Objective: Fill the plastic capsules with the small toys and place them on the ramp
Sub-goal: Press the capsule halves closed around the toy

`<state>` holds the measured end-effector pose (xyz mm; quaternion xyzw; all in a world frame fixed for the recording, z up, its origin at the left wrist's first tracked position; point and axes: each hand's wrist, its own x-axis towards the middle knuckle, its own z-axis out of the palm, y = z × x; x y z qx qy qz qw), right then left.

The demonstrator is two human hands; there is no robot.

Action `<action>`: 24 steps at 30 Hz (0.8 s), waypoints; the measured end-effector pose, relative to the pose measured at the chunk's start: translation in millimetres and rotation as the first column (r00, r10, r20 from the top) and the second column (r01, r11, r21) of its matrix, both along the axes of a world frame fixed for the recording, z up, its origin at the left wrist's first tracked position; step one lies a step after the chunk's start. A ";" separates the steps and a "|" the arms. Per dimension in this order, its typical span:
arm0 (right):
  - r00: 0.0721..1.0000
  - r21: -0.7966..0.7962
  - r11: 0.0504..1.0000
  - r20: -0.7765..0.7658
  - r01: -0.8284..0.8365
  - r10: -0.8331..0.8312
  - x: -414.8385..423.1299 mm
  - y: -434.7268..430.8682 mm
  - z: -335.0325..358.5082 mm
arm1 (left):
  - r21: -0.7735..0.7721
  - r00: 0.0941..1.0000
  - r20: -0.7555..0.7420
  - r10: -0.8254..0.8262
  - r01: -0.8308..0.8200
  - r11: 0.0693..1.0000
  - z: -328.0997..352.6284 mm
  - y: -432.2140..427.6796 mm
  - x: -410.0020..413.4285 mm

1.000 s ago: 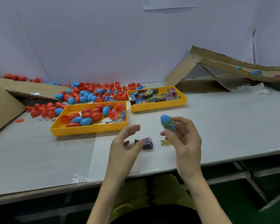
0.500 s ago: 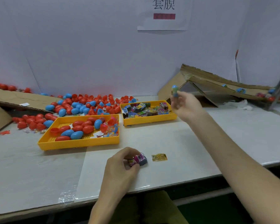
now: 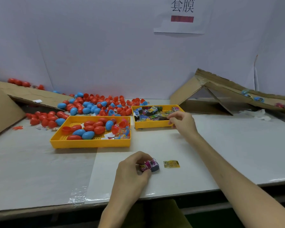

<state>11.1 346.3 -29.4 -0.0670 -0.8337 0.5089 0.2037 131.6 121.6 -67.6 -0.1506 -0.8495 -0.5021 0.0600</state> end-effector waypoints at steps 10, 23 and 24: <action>0.980 0.172 0.965 0.058 -0.196 0.189 15.3 -33.3 -27.9 | 0.015 0.999 0.006 -0.048 0.048 0.999 -1.2 -1.0 1.6; 0.958 0.179 0.946 0.152 -0.270 0.244 28.7 -25.8 -25.6 | -0.024 0.999 0.020 -0.031 0.031 0.999 -1.3 -4.7 -2.5; 0.952 0.160 0.945 0.158 -0.286 0.261 32.5 -25.9 -23.2 | -0.031 1.000 0.020 -0.022 0.023 0.999 -1.9 -3.4 -2.2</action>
